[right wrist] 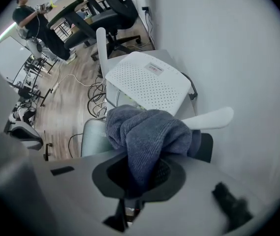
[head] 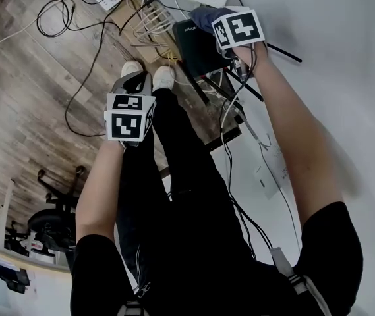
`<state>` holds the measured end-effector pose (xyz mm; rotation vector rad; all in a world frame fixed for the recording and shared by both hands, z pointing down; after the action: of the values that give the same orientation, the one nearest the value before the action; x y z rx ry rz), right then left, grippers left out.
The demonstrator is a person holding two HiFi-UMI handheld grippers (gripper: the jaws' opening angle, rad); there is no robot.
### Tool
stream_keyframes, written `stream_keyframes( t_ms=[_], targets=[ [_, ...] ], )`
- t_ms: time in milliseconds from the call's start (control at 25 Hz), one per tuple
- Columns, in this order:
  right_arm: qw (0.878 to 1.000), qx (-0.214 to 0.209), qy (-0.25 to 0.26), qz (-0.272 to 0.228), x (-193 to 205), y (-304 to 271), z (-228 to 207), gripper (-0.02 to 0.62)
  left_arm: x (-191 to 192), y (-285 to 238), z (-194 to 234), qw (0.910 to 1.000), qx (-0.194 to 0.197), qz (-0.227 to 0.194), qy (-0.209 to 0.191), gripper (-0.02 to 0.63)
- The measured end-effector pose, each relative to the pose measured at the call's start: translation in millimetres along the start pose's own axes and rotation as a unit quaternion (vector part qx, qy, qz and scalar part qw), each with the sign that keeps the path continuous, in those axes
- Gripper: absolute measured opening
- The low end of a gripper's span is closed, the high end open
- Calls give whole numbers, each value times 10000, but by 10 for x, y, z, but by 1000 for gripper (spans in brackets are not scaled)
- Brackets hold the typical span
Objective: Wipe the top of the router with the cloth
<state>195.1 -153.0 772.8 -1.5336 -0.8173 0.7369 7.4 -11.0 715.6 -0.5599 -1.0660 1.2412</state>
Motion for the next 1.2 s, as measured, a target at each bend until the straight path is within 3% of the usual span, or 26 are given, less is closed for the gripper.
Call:
stream_keyframes(
  t_ms=[400,800,880,1040,1200],
  targets=[
    [9982,-476,348,116,-25,-27,513,44,79,13,67,10000,-1,0,71,11],
    [9853,-1304,299,1058,309,-52,890,44,155,31,139,9998,27,141,-98,11],
    [9837,-1116,625,1265,414,-51,850,44,116,35,151,9999,36,120,-109,11],
    [9757,-127,1487,1601,556,-28,506,44,70,62,167,9998,71,95,-152,11],
    [9771,326,1291,1661,602,-28,87,44,108,34,198,9998,82,121,-159,11]
  ],
)
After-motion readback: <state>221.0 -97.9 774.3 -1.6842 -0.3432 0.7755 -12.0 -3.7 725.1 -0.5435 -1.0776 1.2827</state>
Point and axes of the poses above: the fingertips, and each gripper's own axes: y backward along the fingers, z to its left, x out of its underside, the point moved 1 cm from there along y, backward along the fingers, and after that the axes turned 4 degrees about -z, right-handed, at the moved point
